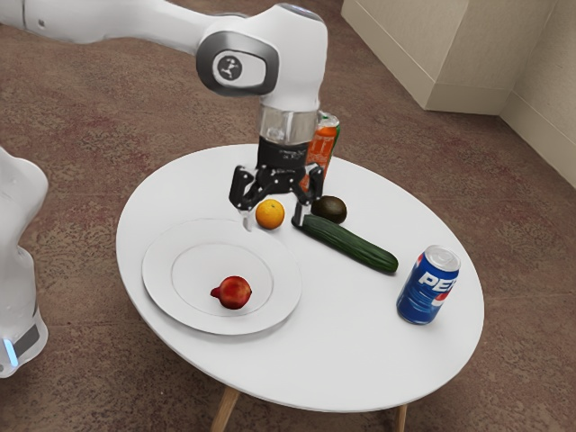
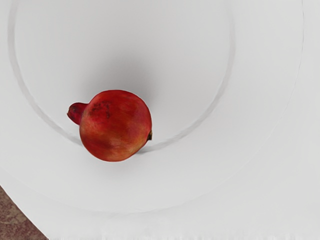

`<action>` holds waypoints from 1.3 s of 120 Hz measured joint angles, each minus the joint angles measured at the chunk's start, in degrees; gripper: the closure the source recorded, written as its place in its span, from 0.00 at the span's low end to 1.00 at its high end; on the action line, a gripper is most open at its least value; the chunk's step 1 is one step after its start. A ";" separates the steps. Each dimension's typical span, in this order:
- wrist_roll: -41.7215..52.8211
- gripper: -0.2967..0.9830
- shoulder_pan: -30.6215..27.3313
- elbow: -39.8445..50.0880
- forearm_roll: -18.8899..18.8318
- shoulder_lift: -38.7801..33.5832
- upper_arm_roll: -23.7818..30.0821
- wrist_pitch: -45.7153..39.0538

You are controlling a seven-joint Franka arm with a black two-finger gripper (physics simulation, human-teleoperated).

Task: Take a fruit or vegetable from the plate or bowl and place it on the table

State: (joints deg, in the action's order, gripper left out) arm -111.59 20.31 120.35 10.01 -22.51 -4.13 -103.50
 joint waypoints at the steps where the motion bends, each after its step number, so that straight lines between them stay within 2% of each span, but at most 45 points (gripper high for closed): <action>1: 0.15 0.23 -0.09 0.34 0.10 -0.20 0.29 -0.23; 12: 1.98 0.23 -1.40 6.16 2.38 -3.55 2.71 -2.38; 23: 4.83 0.23 -4.26 8.16 3.58 -4.87 4.44 -3.78; 47: 13.52 0.23 -6.72 9.80 3.88 -4.36 6.42 -6.30; 59: 17.16 0.23 -6.90 14.74 4.25 -6.50 6.49 -7.84; 73: 17.37 0.23 -6.83 16.00 4.24 -8.32 6.19 -9.19; 104: 15.49 0.23 -10.08 17.13 4.43 -6.15 4.87 -10.61; 128: 14.27 0.23 -10.12 18.90 4.62 -6.57 5.18 -11.09; 144: 14.12 0.23 -11.85 20.06 4.68 -8.19 9.94 -11.24; 156: 14.14 0.23 -12.85 22.86 5.81 -10.46 11.33 -11.35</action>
State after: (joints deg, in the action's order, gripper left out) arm -97.44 7.46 143.21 15.82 -32.98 7.20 -114.85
